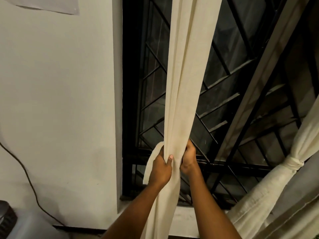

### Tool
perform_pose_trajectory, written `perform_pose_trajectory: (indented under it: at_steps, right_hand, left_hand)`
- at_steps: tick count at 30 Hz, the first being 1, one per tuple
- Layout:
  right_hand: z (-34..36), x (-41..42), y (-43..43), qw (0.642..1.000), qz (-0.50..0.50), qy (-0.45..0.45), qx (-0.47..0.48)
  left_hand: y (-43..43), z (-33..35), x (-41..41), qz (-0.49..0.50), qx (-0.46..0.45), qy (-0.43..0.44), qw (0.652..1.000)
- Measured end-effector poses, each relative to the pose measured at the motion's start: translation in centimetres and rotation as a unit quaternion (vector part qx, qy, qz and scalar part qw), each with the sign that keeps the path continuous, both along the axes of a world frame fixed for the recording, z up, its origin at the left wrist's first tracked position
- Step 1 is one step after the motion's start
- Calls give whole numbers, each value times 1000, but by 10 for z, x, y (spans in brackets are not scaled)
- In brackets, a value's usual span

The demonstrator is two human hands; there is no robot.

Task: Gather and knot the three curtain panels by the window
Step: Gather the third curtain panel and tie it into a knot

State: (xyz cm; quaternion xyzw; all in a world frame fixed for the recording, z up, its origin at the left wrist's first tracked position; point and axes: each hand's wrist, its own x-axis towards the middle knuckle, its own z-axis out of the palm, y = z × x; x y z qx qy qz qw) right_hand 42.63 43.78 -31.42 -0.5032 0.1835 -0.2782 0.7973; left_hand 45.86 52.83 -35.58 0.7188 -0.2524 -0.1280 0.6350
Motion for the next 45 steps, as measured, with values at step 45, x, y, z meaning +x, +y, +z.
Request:
perform_pose_trajectory:
  at_steps: [45]
  right_hand:
    - [-11, 17, 12, 820, -191, 306, -445]
  left_hand:
    - [32, -2, 39, -170, 17, -107, 979]
